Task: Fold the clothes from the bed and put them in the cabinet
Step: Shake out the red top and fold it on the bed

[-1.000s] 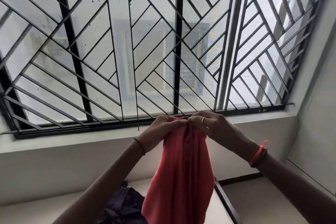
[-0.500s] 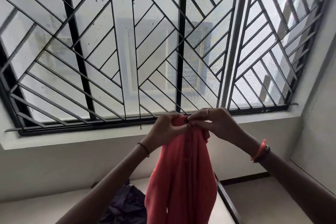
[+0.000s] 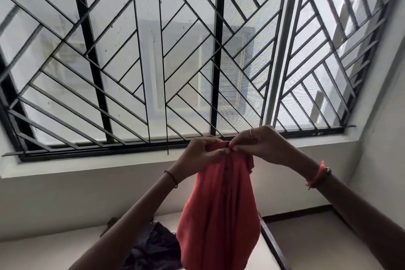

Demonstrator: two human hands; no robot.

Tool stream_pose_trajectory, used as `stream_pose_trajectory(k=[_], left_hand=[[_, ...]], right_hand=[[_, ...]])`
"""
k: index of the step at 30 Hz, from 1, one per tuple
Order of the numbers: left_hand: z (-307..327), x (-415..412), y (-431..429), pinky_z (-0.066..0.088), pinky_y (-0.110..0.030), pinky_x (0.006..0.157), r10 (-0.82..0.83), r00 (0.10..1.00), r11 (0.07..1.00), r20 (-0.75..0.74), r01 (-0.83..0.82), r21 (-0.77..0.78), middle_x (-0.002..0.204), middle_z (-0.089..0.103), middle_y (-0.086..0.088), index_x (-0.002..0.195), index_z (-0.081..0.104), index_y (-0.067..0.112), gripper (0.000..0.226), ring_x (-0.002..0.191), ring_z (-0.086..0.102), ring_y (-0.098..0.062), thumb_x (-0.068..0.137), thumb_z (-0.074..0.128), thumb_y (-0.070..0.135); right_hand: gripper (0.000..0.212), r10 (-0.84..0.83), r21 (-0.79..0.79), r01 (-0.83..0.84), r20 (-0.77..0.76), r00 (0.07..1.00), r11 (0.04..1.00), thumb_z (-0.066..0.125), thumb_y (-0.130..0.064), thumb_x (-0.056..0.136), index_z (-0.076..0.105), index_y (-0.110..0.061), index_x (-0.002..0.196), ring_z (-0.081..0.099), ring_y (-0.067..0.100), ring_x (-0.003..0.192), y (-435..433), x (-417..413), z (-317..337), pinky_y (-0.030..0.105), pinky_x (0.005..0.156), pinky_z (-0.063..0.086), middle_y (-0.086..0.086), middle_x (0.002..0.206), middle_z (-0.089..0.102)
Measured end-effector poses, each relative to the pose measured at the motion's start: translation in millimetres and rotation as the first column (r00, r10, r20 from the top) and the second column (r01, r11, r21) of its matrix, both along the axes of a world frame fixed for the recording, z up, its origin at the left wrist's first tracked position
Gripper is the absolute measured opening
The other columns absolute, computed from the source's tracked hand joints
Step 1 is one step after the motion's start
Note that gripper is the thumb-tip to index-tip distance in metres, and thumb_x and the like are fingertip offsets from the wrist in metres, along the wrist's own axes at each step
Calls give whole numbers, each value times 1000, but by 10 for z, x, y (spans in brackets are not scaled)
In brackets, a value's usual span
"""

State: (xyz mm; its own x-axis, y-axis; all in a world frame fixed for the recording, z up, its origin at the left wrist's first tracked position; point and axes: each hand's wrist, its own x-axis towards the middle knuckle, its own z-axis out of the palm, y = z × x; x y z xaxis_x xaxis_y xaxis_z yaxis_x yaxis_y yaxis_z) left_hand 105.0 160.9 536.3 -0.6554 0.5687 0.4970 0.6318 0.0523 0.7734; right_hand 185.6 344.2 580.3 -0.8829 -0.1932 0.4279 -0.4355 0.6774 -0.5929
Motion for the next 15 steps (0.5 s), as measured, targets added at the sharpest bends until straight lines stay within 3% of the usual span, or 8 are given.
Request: stream_pose_trajectory(k=[3, 6, 10, 13, 15], left_hand=[[21, -6, -13, 47, -17, 70, -47, 998, 999, 45, 46, 27, 84, 62, 6, 90, 70, 16, 11, 76, 56, 2, 80, 73, 11], [33, -9, -48, 51, -29, 74, -81, 995, 996, 54, 79, 41, 84, 63, 7, 89, 70, 21, 13, 78, 59, -3, 79, 74, 14], [49, 18, -59, 46, -13, 66, -101, 995, 993, 28, 99, 68, 74, 63, 15, 88, 68, 20, 16, 71, 55, 6, 81, 71, 6], [50, 10, -64, 47, -12, 72, -102, 990, 986, 95, 88, 139, 80, 68, 13, 97, 69, 12, 18, 79, 59, 4, 82, 69, 4], [33, -9, -80, 47, -11, 74, -100, 985, 981, 142, 74, 182, 80, 70, 17, 101, 69, 12, 21, 81, 59, 5, 82, 67, 2]], right_hand=[[19, 42, -164, -33, 52, 998, 986, 70, 2, 80, 69, -15, 88, 65, 14, 78, -41, 14, -12, 31, 76, 51, 9, 86, 73], [30, 80, -386, -32, 111, 991, 922, 67, 11, 79, 54, -13, 91, 61, 15, 70, -81, 20, -15, 24, 62, 47, 14, 81, 69], [30, 160, -622, -22, 167, 973, 782, 56, 17, 82, 47, -11, 90, 61, 9, 60, -130, -15, -106, 15, 56, 47, 6, 73, 67], [23, 225, -817, 20, 182, 957, 576, 59, 7, 80, 52, -9, 95, 62, 7, 59, -202, -61, -189, 15, 52, 48, 1, 71, 67], [20, 192, -804, 54, 206, 960, 592, 62, -2, 80, 56, -7, 98, 62, 6, 61, -226, -85, -215, 15, 53, 49, 0, 72, 66]])
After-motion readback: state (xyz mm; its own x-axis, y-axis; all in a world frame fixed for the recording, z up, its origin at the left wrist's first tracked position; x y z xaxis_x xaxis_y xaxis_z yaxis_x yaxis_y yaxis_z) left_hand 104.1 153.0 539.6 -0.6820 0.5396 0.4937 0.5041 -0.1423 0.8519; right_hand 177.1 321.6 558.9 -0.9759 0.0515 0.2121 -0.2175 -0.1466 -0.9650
